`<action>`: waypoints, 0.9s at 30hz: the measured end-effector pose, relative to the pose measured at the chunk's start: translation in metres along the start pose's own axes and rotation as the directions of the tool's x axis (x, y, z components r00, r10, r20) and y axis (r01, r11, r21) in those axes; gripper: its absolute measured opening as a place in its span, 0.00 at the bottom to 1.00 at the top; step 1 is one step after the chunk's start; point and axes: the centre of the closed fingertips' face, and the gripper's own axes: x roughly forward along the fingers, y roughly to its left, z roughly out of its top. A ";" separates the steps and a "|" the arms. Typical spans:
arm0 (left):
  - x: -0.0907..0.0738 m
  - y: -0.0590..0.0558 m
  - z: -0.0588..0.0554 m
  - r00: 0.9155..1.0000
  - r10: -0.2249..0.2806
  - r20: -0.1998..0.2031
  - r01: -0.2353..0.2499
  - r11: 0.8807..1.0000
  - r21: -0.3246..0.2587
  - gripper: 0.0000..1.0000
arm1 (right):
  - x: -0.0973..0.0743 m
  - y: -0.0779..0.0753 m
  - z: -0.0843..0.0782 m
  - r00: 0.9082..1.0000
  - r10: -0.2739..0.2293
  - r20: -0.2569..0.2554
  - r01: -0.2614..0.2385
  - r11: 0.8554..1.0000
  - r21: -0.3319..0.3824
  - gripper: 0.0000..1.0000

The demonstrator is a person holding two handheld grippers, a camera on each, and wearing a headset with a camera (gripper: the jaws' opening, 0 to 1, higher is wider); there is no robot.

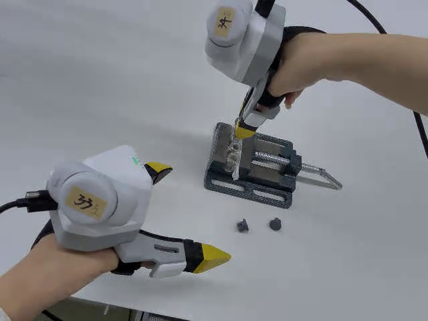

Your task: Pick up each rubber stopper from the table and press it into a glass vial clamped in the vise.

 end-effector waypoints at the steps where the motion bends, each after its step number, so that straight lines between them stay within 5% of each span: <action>1: 0.000 0.000 0.000 1.000 0.000 0.000 0.000 1.000 -0.001 0.94 | 0.000 0.000 0.002 1.000 -0.002 0.002 0.002 1.000 -0.009 0.05; 4: -0.001 0.001 -0.001 1.000 0.002 0.000 -0.002 1.000 -0.004 0.94 | 0.001 -0.001 0.003 1.000 -0.013 0.001 0.013 0.997 -0.075 0.06; 27: -0.001 0.000 -0.004 1.000 -0.002 -0.005 0.002 1.000 -0.011 0.94 | -0.002 0.002 -0.002 0.999 0.007 0.035 -0.003 0.994 -0.106 0.09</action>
